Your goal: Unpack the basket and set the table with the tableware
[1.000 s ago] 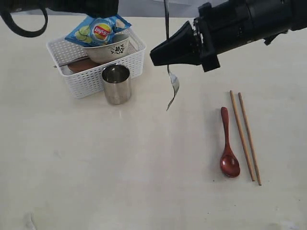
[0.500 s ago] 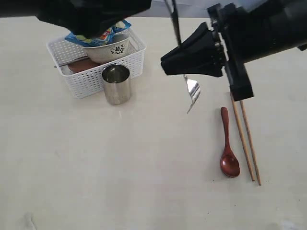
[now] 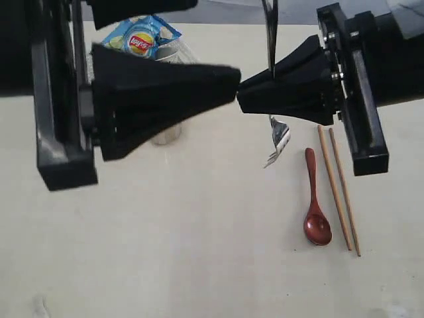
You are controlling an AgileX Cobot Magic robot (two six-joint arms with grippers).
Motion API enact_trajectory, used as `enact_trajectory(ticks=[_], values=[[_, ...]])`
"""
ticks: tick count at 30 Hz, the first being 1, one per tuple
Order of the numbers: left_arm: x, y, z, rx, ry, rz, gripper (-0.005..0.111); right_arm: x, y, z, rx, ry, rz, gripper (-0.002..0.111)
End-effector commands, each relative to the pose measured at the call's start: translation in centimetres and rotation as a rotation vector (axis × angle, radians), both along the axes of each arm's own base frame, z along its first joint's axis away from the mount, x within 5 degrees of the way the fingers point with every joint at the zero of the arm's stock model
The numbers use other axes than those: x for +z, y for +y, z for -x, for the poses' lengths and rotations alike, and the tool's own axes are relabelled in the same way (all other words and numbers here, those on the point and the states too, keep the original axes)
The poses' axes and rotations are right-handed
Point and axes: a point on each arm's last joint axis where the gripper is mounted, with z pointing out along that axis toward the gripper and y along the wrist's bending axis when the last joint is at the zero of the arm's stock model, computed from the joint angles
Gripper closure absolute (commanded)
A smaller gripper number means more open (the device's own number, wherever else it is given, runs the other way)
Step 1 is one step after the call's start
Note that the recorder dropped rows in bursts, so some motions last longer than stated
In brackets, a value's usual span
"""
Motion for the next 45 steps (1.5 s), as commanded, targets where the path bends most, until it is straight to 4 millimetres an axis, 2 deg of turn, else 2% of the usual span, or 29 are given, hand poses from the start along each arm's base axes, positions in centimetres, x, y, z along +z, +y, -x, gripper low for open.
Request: enact_trajectory(ticks=[1, 6, 13, 20, 23, 27, 28, 30, 40, 42, 43, 44, 45], values=[[-0.2, -0.5, 0.4, -0.091, -0.058, 0.002, 0.027, 0.4, 0.0, 0.3, -0.001, -0.008, -0.036, 0.109], [-0.8, -0.8, -0.2, -0.088, -0.121, -0.047, 0.027, 0.1, 0.7, 1.0, 0.041, -0.001, -0.038, 0.109], [-2.0, -1.7, -1.8, -0.090, -0.074, -0.079, 0.027, 0.3, 2.0, 1.9, 0.118, -0.032, -0.059, 0.109], [-0.7, -2.5, -2.3, -0.145, -0.101, -0.046, 0.031, 0.1, 2.1, 2.0, 0.124, -0.027, -0.049, 0.109], [-0.8, -2.6, -2.5, -0.141, -0.097, -0.050, 0.043, 0.1, 2.1, 2.0, 0.126, -0.028, -0.046, 0.109], [-2.1, -3.2, -3.5, -0.148, -0.050, -0.072, 0.077, 0.1, 2.1, 2.0, 0.128, -0.029, -0.042, 0.109], [-2.4, -3.3, -3.7, -0.148, -0.038, -0.078, 0.091, 0.1, 2.1, 2.0, 0.129, -0.030, -0.039, 0.109], [-2.7, -3.4, -3.9, -0.149, -0.029, -0.082, 0.106, 0.0, 2.1, 2.0, 0.128, -0.028, -0.038, 0.109], [-2.5, -3.4, -4.1, -0.135, -0.033, -0.084, 0.107, 0.0, 2.1, 2.0, 0.100, 0.051, -0.037, 0.108], [-2.2, -3.3, -4.5, -0.087, -0.009, -0.084, 0.107, 0.0, 2.1, 2.0, 0.095, 0.063, -0.036, 0.100], [-1.9, -3.3, -4.8, -0.061, -0.007, -0.082, 0.107, 0.1, 2.1, 2.0, 0.093, 0.067, -0.039, 0.086], [-1.4, -3.3, -4.9, -0.057, -0.013, -0.072, 0.107, 0.1, 2.1, 2.0, 0.090, 0.069, -0.046, 0.067], [-1.2, -3.4, -5.0, -0.056, -0.014, -0.068, 0.107, 0.2, 2.1, 2.0, 0.087, 0.072, -0.055, 0.061]])
